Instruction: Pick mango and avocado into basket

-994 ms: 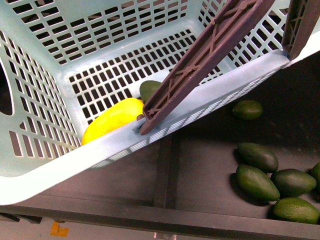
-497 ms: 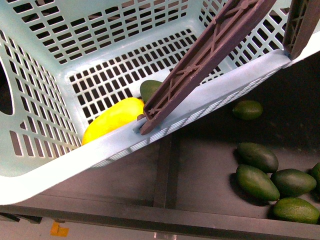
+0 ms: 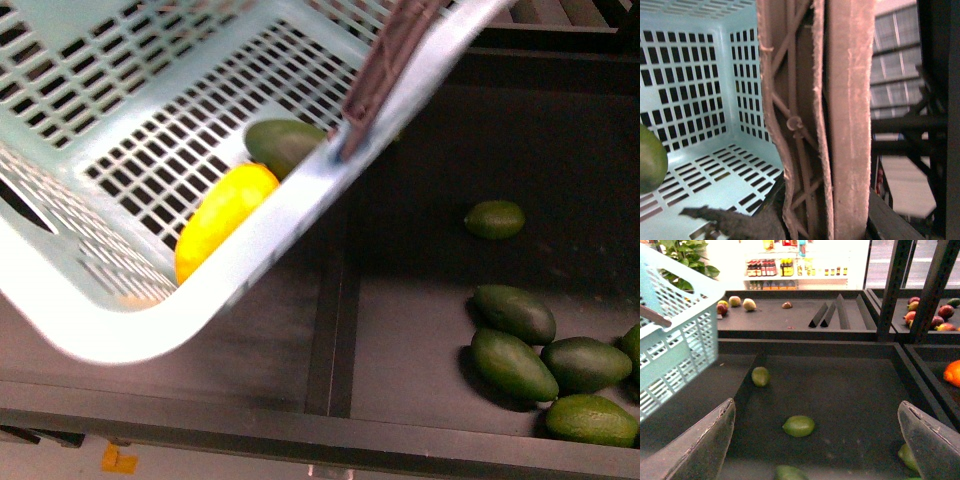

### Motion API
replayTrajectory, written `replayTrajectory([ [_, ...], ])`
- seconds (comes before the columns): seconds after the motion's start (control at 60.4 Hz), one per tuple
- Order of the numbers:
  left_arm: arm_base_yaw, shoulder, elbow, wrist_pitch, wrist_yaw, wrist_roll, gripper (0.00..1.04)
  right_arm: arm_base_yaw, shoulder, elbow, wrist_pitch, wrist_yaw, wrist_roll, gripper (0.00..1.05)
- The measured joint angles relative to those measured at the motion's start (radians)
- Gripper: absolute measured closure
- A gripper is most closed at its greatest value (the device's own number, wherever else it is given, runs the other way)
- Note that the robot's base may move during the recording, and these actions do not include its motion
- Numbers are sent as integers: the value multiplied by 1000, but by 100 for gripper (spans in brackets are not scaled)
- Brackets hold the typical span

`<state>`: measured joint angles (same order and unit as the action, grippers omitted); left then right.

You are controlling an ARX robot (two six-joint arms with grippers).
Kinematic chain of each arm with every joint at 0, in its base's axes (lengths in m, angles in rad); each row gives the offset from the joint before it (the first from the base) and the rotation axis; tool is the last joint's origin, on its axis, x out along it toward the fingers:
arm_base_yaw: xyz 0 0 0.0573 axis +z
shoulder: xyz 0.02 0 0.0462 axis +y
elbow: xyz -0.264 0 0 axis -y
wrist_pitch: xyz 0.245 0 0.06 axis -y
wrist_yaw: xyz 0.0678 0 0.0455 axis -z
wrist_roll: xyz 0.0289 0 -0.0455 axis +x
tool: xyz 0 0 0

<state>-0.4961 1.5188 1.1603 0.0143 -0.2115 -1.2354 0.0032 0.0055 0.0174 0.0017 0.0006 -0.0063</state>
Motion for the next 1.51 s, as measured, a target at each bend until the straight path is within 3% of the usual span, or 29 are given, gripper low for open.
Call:
replayTrajectory([
  [0.431,222,286,131,72,115,-92,87,0,0,0,0,0,0,9],
  [0.613,328,510,290,78,122,-145,87,0,0,0,0,-1,0,9],
  [1.01,373,610,343,43,150,-248,87,0,0,0,0,-1,0,9],
  [1.391,388,587,231,8,209,-224,87,0,0,0,0,-1,0,9],
  [1.507,389,576,226,19,196,-204,67,0,0,0,0,0,0,9],
])
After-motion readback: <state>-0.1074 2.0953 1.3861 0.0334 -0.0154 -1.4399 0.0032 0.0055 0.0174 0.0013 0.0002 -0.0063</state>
